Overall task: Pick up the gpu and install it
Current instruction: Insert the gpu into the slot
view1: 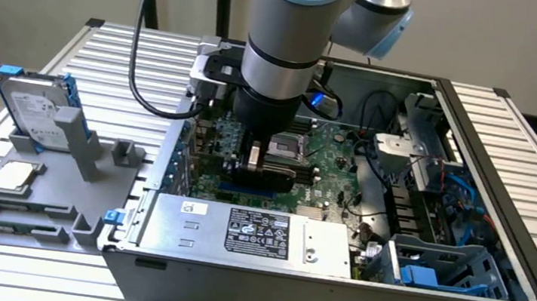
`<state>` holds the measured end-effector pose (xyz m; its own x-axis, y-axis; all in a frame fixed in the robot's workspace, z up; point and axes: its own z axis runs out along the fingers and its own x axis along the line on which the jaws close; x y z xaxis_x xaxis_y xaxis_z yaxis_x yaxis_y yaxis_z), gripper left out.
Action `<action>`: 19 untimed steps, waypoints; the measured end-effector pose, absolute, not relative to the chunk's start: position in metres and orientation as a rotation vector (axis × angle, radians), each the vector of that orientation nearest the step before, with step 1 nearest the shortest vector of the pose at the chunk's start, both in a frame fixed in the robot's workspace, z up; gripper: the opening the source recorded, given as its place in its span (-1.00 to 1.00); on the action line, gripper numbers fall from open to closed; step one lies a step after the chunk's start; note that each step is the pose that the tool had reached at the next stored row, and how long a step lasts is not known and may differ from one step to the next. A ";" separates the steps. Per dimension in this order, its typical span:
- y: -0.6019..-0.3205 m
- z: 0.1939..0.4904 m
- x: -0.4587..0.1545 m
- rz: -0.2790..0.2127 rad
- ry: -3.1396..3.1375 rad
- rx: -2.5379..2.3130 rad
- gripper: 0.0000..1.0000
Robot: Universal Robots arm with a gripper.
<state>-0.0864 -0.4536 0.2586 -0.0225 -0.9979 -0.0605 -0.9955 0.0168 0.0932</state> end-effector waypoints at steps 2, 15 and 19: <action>-0.454 0.259 -0.085 -0.176 -2.221 2.177 -0.47; -0.455 0.257 -0.079 -0.195 -2.210 2.168 -0.47; -0.455 0.255 -0.079 -0.198 -2.208 2.166 -0.47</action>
